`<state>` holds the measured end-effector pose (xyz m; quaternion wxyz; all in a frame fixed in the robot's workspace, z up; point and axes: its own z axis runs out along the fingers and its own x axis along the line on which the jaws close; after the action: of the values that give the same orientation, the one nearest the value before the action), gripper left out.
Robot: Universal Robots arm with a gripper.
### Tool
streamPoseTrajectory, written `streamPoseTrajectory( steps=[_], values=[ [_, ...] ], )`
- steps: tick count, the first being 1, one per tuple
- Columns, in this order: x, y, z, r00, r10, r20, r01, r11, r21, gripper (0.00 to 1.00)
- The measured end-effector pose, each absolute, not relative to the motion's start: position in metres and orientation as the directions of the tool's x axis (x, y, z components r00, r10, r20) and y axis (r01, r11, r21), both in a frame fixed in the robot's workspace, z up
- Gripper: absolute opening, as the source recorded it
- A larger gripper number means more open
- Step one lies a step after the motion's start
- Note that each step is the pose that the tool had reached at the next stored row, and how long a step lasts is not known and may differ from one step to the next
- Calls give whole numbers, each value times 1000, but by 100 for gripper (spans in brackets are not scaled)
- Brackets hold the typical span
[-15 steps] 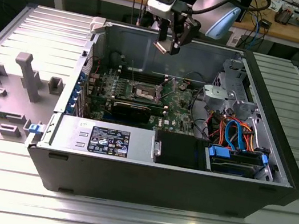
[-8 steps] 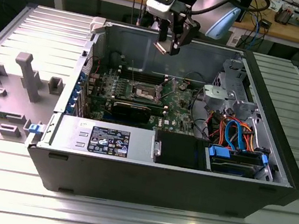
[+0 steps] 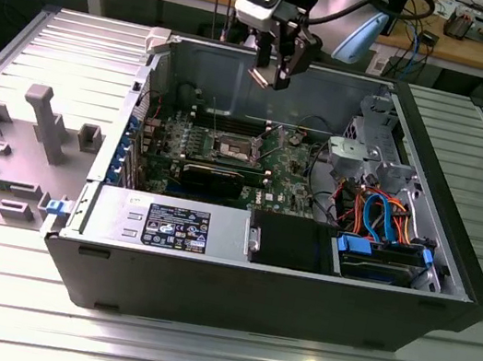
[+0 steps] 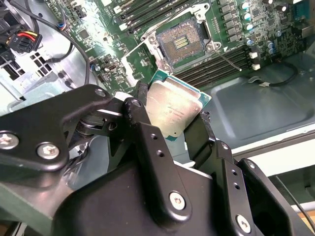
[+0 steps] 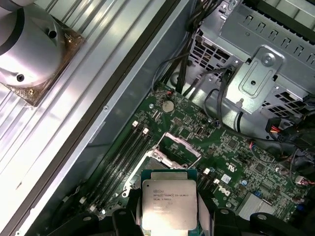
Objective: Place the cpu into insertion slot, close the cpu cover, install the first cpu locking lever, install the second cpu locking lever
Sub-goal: 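Place the cpu into insertion slot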
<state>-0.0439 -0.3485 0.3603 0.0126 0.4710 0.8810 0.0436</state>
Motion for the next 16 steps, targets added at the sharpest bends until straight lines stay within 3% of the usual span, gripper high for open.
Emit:
streamPoseTrajectory(
  steps=[16],
  values=[
    [-49, -349, 355, -482, 876, 19, 874, 478, 89, 54]
  ],
)
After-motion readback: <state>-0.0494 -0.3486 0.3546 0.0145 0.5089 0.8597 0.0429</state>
